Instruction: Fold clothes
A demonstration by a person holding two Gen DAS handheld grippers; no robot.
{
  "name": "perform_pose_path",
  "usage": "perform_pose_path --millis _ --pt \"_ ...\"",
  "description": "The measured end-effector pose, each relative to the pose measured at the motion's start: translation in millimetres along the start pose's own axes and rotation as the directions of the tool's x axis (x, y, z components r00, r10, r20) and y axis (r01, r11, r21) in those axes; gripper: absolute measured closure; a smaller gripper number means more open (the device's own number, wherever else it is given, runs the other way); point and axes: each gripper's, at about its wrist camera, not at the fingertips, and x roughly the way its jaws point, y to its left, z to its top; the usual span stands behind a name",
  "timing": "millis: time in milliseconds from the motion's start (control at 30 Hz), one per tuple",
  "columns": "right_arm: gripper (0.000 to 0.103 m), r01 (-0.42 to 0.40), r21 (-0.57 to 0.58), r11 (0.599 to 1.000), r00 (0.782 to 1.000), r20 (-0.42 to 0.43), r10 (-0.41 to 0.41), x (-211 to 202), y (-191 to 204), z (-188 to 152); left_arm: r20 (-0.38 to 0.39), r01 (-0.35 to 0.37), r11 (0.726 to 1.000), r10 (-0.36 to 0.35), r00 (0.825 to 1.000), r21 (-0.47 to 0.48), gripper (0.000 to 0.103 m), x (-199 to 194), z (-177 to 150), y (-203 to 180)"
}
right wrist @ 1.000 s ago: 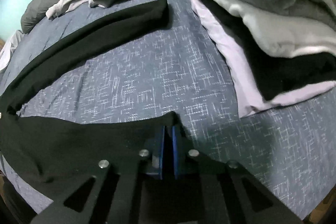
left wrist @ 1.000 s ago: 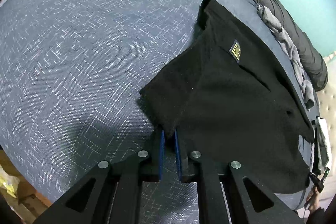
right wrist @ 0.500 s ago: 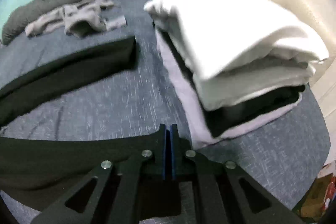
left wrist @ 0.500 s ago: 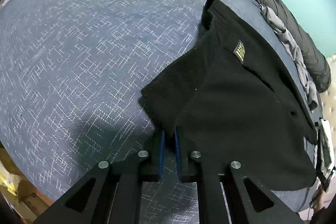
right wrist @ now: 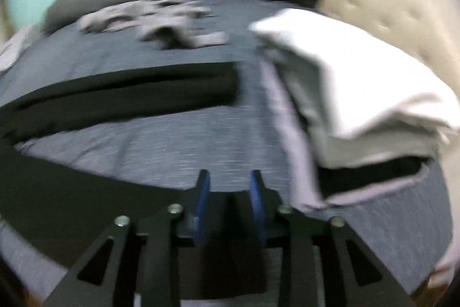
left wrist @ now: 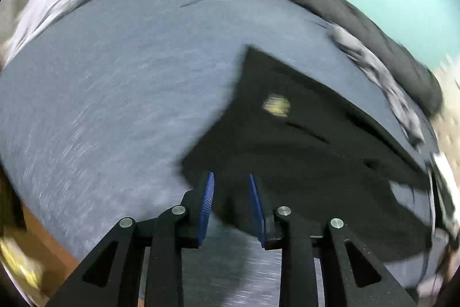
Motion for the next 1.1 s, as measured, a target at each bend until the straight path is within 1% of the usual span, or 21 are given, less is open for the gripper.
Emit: perform_pose_path --millis 67,133,200,267,367,400,433,500,600,667,700,733,767,800,833,867,933,1000,1100 --pt "0.069 -0.069 -0.061 0.996 0.998 -0.012 0.068 -0.4 18.9 4.2 -0.046 0.069 0.992 -0.064 0.997 0.102 0.062 6.9 4.0 -42.0" --pt "0.069 -0.150 -0.096 0.984 0.988 -0.039 0.147 3.8 40.6 6.9 -0.076 0.123 0.973 -0.110 0.991 0.194 0.062 18.6 6.6 -87.8" --pt "0.069 -0.209 -0.142 0.968 0.977 -0.076 0.200 10.1 69.6 8.3 -0.110 0.176 0.943 -0.151 0.982 0.282 0.062 30.7 9.0 -134.1" --pt "0.069 -0.258 -0.195 0.946 0.964 -0.111 0.240 16.5 98.9 9.2 -0.145 0.208 0.909 -0.165 0.975 0.360 0.062 46.6 2.2 -184.2" --pt "0.069 -0.320 -0.253 0.913 0.944 -0.162 0.286 23.9 129.2 6.9 -0.197 0.246 0.849 -0.172 0.965 0.467 0.062 75.0 -14.5 -243.1" --pt "0.069 -0.328 -0.281 0.902 0.941 -0.180 0.286 28.2 139.4 5.3 -0.215 0.258 0.830 -0.172 0.962 0.494 0.062 88.0 -22.3 -262.1" --pt "0.069 -0.332 -0.311 0.891 0.939 -0.198 0.281 32.5 149.2 3.4 -0.228 0.267 0.821 -0.172 0.958 0.505 0.062 95.7 -28.6 -273.2" --pt "0.069 -0.338 -0.362 0.869 0.935 -0.232 0.267 41.8 167.1 0.0 -0.248 0.281 0.811 -0.173 0.953 0.513 0.062 108.2 -43.4 -283.2" --pt "0.069 -0.321 -0.404 0.857 0.937 -0.264 0.226 59.6 179.5 -3.8 -0.268 0.291 0.804 -0.171 0.948 0.519 0.062 129.3 -55.3 -303.7" --pt "0.069 -0.322 -0.414 0.851 0.934 -0.285 0.215 72.1 182.1 -5.3 -0.268 0.291 0.793 -0.167 0.949 0.536 0.062 144.0 -61.4 -312.2" --pt "0.069 -0.326 -0.417 0.848 0.932 -0.291 0.215 76.6 182.3 -5.9 -0.267 0.292 0.793 -0.170 0.949 0.535 0.062 146.3 -62.9 -313.0" --pt "0.071 -0.331 -0.418 0.846 0.930 -0.296 0.218 80.4 182.3 -6.3 -0.261 0.293 0.796 -0.175 0.949 0.530 0.062 150.9 -63.0 -314.3" --pt "0.079 -0.333 -0.422 0.843 0.930 -0.295 0.220 82.6 182.4 -6.3 -0.260 0.295 0.799 -0.180 0.949 0.523 0.062 153.7 -61.3 -314.0" --pt "0.084 -0.333 -0.427 0.841 0.931 -0.292 0.221 84.1 182.4 -6.1 -0.257 0.298 0.806 -0.187 0.948 0.512 0.062 156.4 -59.7 -313.4" --pt "0.094 -0.334 -0.431 0.838 0.931 -0.289 0.223 85.6 182.5 -5.9 -0.250 0.301 0.813 -0.197 0.948 0.498 0.062 158.7 -57.6 -312.2" --pt "0.100 -0.331 -0.441 0.834 0.933 -0.287 0.218 86.8 183.4 -5.8 -0.244 0.305 0.817 -0.208 0.947 0.489 0.062 159.5 -55.7 -310.7" --pt "0.102 -0.323 -0.462 0.826 0.936 -0.283 0.208 87.9 185.8 -5.9 -0.226 0.307 0.825 -0.223 0.948 0.475 0.062 160.8 -51.2 -308.7" --pt "0.103 -0.312 -0.462 0.830 0.942 -0.267 0.205 84.7 182.5 -2.2 -0.202 0.305 0.833 -0.236 0.951 0.462 0.062 159.0 -46.7 -305.4" --pt "0.103 -0.293 -0.459 0.839 0.950 -0.239 0.201 79.3 176.5 4.3 -0.146 0.295 0.856 -0.257 0.955 0.425 0.062 152.9 -38.5 -295.9"
